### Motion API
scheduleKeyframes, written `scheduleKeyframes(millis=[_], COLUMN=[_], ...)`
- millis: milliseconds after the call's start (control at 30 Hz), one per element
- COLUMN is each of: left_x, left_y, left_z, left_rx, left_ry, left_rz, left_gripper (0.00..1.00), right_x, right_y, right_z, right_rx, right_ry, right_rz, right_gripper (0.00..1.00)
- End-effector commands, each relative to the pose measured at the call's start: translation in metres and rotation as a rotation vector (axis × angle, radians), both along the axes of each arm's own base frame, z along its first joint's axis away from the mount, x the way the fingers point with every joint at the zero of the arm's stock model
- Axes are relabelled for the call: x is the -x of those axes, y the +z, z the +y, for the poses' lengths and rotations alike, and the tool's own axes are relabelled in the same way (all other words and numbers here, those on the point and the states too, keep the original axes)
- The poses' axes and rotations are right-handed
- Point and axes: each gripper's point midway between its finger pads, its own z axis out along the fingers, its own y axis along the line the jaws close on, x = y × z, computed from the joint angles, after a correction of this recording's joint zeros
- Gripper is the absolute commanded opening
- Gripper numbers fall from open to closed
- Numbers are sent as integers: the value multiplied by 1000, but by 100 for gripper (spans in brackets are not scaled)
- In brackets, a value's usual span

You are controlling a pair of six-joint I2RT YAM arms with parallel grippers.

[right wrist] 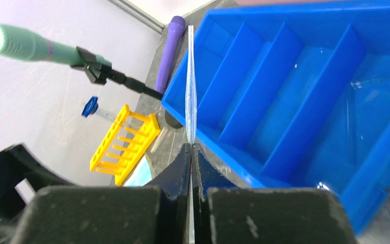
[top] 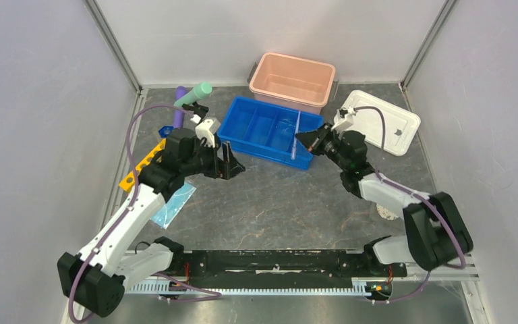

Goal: Organize the chemistry lab equipment

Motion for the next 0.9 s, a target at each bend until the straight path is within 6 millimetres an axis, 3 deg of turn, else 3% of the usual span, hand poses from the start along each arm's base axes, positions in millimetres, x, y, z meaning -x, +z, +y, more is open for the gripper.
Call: scheduleKeyframes(millis=[0, 300, 567, 700, 867], left_x=[-6, -6, -3, -3, -4], left_y=[16, 29, 31, 31, 30], left_z=[19, 29, 29, 29, 30], left_rx=[-66, -66, -53, -54, -57], left_ry=[58, 112, 107, 110, 113], left_rz=[-140, -204, -208, -209, -208], left_gripper=[85, 86, 87, 87, 87], right_x=[-43, -95, -121, -130, -131], right_y=[25, -15, -64, -81, -80], right_z=[12, 46, 37, 46, 44], right_rx=[-45, -9, 66, 140, 160], right_ry=[-92, -154, -294, -256, -264], right_rz=[-47, 52, 157, 195, 197], right_gripper=[0, 1, 2, 8, 14])
